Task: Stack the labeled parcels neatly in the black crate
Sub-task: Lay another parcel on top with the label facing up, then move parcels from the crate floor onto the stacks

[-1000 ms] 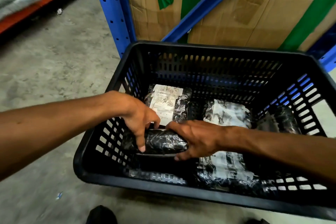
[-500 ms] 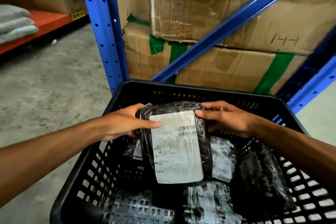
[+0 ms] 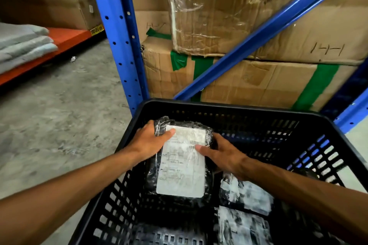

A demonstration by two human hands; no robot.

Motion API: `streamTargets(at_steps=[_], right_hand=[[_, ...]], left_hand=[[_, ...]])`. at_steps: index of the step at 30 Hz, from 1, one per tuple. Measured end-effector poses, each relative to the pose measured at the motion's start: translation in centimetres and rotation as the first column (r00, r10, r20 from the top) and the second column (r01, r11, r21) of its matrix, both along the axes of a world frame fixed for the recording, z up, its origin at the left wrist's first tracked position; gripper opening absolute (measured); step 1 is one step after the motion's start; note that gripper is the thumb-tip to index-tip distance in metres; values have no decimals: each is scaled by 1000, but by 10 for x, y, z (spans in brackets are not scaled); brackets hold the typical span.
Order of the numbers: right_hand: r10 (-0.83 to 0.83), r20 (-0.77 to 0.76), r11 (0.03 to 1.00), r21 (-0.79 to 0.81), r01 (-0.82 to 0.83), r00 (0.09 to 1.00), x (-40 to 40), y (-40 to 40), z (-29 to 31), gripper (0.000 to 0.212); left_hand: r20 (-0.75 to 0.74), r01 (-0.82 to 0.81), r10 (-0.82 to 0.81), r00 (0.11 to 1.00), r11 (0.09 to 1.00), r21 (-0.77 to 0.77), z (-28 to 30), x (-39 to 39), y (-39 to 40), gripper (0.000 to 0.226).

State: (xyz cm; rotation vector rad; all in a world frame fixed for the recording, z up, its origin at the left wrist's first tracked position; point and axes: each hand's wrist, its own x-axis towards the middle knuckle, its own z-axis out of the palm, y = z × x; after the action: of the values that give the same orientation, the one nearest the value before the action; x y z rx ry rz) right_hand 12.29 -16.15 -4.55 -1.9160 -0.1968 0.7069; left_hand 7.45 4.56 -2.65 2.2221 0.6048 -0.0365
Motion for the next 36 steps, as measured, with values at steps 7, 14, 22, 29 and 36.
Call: streamTargets(at_steps=[7, 14, 22, 29, 36], right_hand=[[69, -116, 984, -153, -87, 991, -3, 24, -14, 51], [52, 110, 985, -169, -33, 993, -5, 28, -27, 47], [89, 24, 932, -356, -75, 996, 16, 2, -13, 54], [67, 54, 688, -726, -7, 996, 36, -104, -28, 39], [46, -92, 791, -604, -92, 995, 35, -123, -47, 41]], left_hand=[[-279, 246, -191, 941, 953, 175, -13, 10, -10, 67], [-217, 162, -119, 969, 968, 192, -8, 12, -10, 49], [-208, 302, -225, 952, 797, 523, 4, 18, -40, 46], [44, 497, -508, 860, 854, 154, -8, 43, -134, 25], [-426, 698, -648, 632, 714, -51, -66, 58, -183, 24]])
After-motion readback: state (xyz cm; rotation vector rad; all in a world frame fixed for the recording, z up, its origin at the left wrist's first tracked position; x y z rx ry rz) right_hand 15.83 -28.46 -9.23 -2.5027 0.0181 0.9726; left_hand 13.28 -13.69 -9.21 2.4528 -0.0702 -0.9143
